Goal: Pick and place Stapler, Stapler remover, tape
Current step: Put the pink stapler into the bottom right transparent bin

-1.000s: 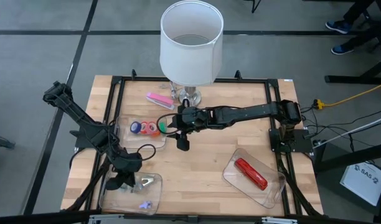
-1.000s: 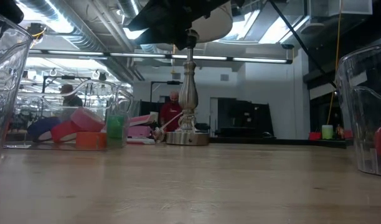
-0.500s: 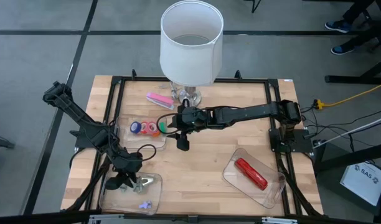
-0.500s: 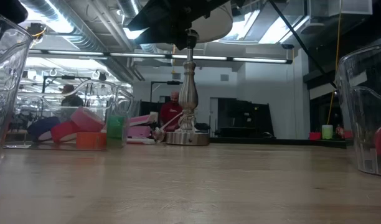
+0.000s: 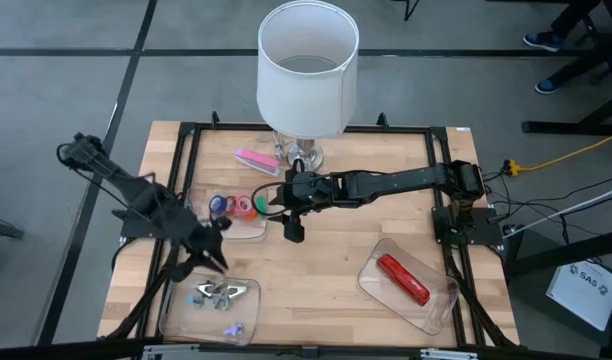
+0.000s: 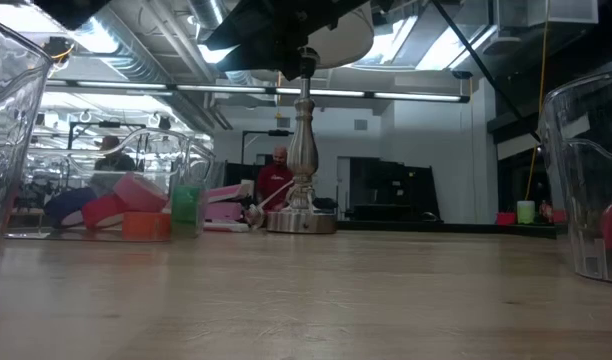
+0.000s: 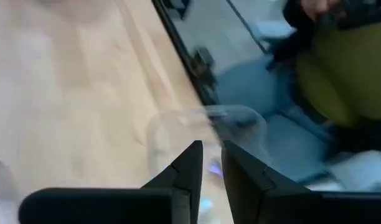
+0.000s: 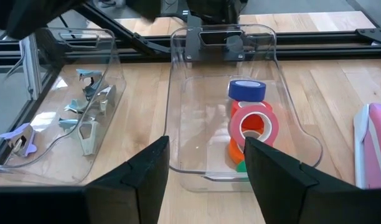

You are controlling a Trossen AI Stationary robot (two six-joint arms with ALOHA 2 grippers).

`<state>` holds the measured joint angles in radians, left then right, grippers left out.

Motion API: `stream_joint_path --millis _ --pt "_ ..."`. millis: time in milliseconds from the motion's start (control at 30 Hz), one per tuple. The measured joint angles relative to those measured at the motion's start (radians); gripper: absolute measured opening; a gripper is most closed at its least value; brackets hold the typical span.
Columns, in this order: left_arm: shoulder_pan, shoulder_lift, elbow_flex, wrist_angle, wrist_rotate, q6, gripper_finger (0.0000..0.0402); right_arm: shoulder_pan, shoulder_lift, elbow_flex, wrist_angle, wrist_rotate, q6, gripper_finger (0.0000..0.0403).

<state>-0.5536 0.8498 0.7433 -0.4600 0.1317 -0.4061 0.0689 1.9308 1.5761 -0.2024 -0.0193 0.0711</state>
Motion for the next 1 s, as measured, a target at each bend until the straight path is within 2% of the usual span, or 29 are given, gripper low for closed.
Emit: stream_joint_path --millis 233,400,600,667,867,1000 --pt "0.129 -0.139 0.000 -0.008 -0.187 0.199 0.0048 -0.001 0.000 0.000 -0.009 0.000 0.000 0.0208" --pt "0.257 -0.197 0.000 -0.018 -0.246 0.211 0.0047 -0.001 0.000 0.000 -0.006 0.000 0.000 0.0208" --pt "0.464 -0.183 0.000 -0.070 -0.336 0.212 0.0047 -0.002 0.000 0.000 0.034 0.000 0.026 0.0208" --pt "0.546 -0.164 0.000 -0.075 -0.322 0.234 0.0047 -0.006 0.000 0.000 0.035 0.000 0.026 0.0208" --pt "0.783 -0.040 0.060 -0.108 -0.144 0.362 0.0047 -0.019 0.000 0.000 0.034 0.000 0.027 0.0208" --pt "0.896 0.074 0.121 -0.156 -0.131 0.510 0.0047 -0.020 0.000 0.000 0.012 0.000 0.030 0.0208"
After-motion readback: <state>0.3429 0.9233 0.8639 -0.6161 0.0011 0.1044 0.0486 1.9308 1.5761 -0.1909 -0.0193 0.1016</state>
